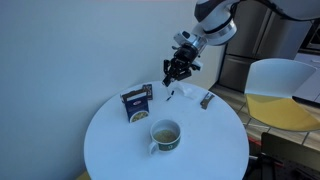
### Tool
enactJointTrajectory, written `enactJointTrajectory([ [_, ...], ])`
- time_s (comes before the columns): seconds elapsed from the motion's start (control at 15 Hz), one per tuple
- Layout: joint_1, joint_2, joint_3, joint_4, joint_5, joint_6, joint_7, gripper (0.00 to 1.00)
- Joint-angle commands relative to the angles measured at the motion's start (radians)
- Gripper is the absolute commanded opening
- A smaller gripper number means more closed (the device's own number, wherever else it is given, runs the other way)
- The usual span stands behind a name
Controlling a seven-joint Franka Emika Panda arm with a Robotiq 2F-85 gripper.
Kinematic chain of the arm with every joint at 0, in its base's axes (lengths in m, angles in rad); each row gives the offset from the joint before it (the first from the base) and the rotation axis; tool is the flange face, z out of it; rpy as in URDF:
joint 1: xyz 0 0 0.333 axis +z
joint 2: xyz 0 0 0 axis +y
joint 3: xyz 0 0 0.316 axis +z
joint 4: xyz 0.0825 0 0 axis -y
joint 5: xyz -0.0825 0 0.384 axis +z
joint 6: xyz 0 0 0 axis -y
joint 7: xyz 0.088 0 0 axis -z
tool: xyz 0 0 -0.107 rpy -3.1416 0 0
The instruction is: Use the spoon to stir the contents in the cup
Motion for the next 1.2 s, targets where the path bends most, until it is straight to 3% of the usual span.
enactJointTrajectory([
  [0.0,0.011,0.016,-0.012,-0.009,-0.083,0.113,0.148,0.03],
  [0.4,0.024,0.098,-0.001,-0.017,-0.255,0.262,0.439,0.03],
  [0.87,0.024,0.170,0.031,0.003,-0.471,0.236,0.832,0.03],
  [0.93,0.019,0.175,0.041,0.007,-0.485,0.231,0.861,0.14],
  [1.0,0.015,0.178,0.050,0.007,-0.496,0.231,0.887,0.36],
  [1.13,0.009,0.181,0.065,0.009,-0.510,0.228,0.923,0.40],
])
